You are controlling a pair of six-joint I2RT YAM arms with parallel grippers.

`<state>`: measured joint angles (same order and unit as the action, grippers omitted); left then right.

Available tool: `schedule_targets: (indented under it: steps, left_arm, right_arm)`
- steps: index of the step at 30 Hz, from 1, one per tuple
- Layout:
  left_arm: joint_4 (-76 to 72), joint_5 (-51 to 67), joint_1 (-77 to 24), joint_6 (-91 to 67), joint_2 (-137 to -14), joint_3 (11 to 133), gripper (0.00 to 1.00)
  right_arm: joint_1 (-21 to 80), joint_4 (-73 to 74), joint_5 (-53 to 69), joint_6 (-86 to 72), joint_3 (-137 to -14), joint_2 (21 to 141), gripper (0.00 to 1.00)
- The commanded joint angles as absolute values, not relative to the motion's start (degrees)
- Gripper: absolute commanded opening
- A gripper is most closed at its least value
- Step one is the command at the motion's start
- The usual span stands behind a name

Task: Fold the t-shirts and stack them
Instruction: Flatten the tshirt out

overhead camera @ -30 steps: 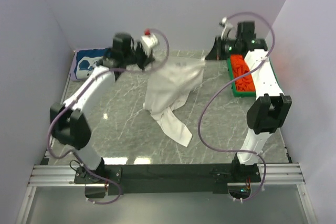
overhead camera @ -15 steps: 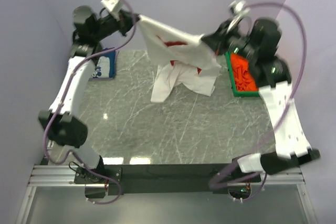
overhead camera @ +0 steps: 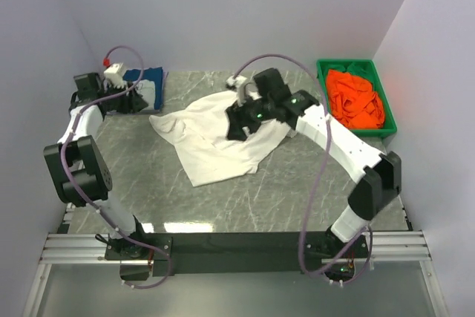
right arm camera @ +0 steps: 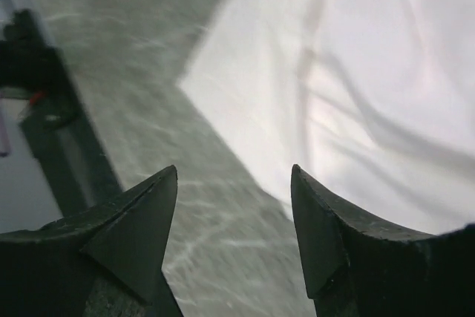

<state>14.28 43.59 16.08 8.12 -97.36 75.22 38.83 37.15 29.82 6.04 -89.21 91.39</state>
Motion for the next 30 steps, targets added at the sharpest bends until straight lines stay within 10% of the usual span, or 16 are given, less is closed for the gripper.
schedule_targets:
  steps: [1,14,30]
  left_arm:
    - [19.51,41.31,18.54,11.68,-91.86,74.03,0.6]
    - [26.64,35.34,0.72,17.5,-84.73,59.51,0.54]
    - [28.91,30.06,-4.92,11.34,-96.23,66.53,0.48]
  right_arm:
    - [25.8,48.05,29.89,12.47,-93.08,96.29,0.69]
    - [16.7,48.96,16.0,13.71,-101.35,121.38,0.48]
    - [34.27,61.42,35.92,25.29,-66.35,99.24,0.38]
